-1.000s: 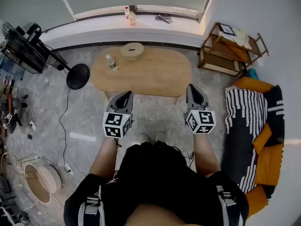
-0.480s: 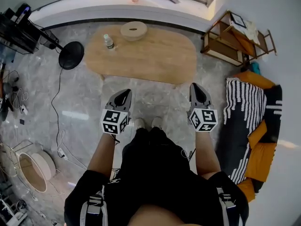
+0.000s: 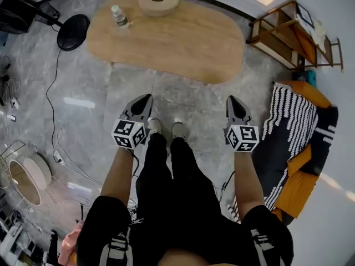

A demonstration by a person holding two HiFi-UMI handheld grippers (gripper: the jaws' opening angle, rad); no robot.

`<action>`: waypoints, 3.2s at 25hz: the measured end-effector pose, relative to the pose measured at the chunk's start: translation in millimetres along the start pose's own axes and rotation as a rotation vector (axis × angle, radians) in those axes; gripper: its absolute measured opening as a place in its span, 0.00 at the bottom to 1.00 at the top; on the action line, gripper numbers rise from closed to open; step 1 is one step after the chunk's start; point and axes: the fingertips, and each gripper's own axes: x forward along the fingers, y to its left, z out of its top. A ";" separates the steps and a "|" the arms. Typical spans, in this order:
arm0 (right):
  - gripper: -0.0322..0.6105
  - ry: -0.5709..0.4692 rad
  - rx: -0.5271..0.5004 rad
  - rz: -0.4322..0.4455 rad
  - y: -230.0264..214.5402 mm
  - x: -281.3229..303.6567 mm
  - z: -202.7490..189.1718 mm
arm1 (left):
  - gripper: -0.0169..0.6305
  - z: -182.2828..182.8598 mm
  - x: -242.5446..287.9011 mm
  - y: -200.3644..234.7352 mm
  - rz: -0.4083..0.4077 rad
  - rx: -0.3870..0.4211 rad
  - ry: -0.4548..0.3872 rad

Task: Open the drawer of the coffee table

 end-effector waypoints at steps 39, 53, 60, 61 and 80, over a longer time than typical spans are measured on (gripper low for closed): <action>0.51 -0.127 -0.111 0.139 -121.9 217.6 -384.4 | 0.44 -346.7 259.4 224.9 -0.246 -0.690 -0.537; 0.54 -0.120 -0.125 0.152 -133.4 243.2 -361.7 | 0.45 -321.7 307.8 217.1 -0.460 -0.753 -0.551; 0.50 -0.109 -0.128 0.164 -131.2 252.5 -351.7 | 0.45 -303.8 315.8 229.4 -0.485 -0.741 -0.579; 0.50 -0.110 -0.125 0.168 -130.5 253.0 -352.0 | 0.45 -301.6 317.3 228.7 -0.490 -0.725 -0.568; 0.26 -0.087 -0.151 0.160 -124.1 234.2 -360.7 | 0.41 -316.8 298.5 229.6 -0.398 -0.790 -0.527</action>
